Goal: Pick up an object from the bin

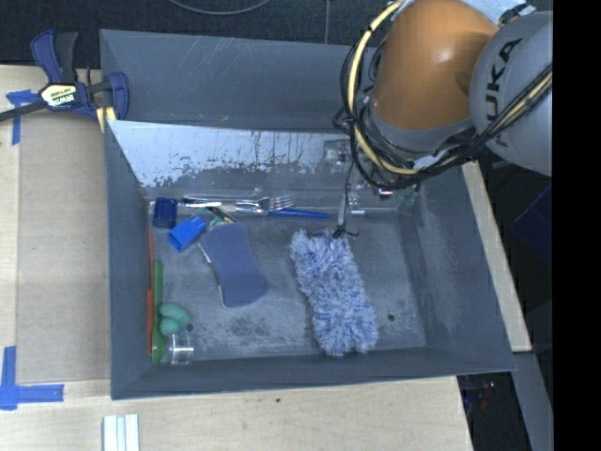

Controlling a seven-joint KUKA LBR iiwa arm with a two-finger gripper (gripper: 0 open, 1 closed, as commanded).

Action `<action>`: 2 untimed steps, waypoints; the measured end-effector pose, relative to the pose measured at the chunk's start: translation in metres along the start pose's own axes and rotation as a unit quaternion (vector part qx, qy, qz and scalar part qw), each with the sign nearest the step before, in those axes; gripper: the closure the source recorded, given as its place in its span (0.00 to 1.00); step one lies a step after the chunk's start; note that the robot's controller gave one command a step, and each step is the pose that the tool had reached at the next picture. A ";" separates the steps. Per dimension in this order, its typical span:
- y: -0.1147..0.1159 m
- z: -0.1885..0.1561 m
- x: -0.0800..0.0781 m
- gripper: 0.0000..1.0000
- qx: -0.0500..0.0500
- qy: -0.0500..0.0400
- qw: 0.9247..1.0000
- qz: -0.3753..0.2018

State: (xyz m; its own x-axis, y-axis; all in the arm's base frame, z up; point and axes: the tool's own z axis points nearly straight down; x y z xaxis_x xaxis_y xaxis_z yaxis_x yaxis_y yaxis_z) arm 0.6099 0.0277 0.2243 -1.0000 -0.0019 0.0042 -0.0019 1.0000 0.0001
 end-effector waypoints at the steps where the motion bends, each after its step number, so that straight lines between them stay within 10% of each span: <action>1: 0.000 -0.005 -0.001 0.00 0.000 -0.004 1.000 0.000; 2: -0.022 0.090 0.001 0.00 0.001 -0.005 0.993 -0.118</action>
Offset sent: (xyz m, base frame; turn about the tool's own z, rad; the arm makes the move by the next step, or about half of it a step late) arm -0.0050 -0.0361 -0.1543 -0.3891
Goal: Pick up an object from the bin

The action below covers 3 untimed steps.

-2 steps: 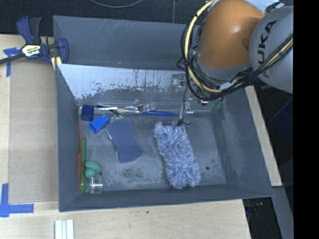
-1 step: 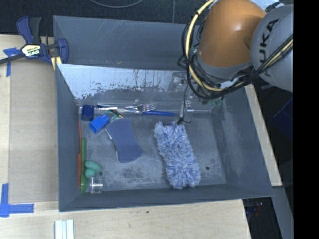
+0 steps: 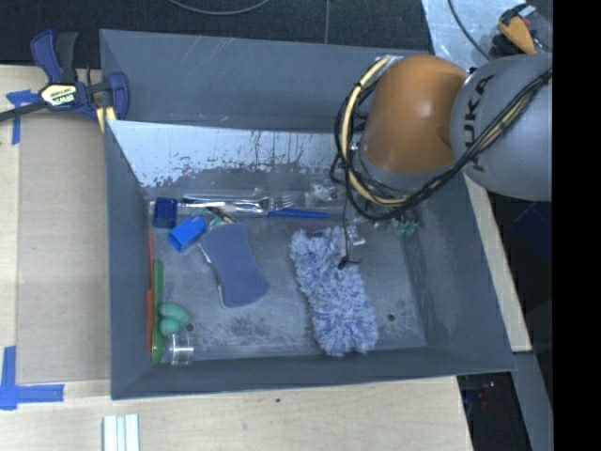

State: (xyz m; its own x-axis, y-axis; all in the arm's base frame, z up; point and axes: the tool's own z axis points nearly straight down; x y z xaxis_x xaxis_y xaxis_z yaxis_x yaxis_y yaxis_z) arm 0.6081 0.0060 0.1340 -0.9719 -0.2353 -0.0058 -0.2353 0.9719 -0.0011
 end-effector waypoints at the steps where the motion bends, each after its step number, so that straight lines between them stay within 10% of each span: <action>1: -0.016 0.062 0.007 0.00 0.001 -0.004 0.992 -0.124; 2: 0.008 0.062 0.002 0.00 0.001 -0.002 0.999 0.049; 3: -0.016 0.061 0.005 0.00 0.002 -0.007 0.993 -0.118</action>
Offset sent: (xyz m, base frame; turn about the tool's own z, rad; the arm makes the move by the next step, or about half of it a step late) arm -0.0051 0.0077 -0.0640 0.0999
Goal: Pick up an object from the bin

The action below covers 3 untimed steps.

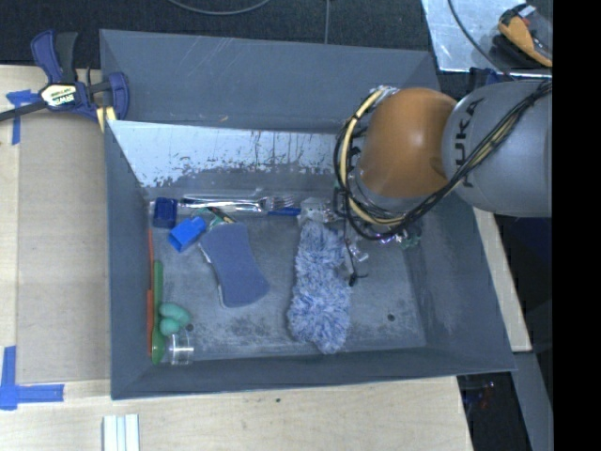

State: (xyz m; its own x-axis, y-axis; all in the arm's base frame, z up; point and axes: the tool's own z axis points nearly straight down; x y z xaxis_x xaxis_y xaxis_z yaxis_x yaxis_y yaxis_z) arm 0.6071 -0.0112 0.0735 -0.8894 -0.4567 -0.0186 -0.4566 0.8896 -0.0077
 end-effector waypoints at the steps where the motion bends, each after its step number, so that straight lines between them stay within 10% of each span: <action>1: 0.018 -0.002 -0.010 1.00 0.000 0.001 0.988 0.153; 3: 0.018 -0.015 -0.009 1.00 0.000 0.001 0.988 0.153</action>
Offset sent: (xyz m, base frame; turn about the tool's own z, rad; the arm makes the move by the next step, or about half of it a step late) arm 0.0000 0.0000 0.0000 0.0000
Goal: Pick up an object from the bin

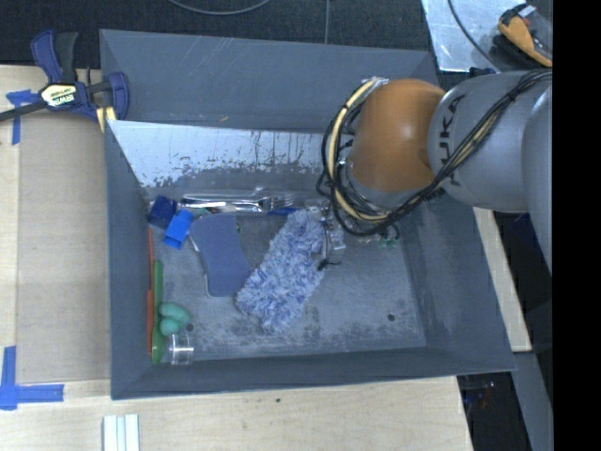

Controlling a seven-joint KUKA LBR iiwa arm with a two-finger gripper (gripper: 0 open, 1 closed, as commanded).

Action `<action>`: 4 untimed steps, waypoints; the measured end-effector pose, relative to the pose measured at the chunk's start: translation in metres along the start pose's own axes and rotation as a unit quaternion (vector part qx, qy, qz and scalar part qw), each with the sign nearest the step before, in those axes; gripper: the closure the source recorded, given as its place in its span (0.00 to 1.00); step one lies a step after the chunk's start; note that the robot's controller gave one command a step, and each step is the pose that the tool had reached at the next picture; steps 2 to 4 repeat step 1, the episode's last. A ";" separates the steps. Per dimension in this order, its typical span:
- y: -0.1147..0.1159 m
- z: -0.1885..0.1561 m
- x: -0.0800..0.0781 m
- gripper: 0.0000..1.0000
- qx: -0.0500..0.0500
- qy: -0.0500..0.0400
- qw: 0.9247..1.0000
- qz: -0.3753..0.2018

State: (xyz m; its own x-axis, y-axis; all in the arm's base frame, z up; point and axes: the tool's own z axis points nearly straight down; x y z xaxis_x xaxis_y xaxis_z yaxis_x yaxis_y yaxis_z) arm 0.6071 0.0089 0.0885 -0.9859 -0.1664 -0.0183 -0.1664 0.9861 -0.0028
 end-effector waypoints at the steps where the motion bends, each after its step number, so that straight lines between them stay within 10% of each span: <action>1: 0.000 -0.023 0.000 1.00 0.000 0.000 1.000 0.000; 4: 0.000 -0.023 0.000 1.00 0.000 0.000 1.000 0.000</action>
Offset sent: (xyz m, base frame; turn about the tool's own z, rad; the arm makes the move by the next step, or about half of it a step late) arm -0.0004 0.0000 0.0813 0.0000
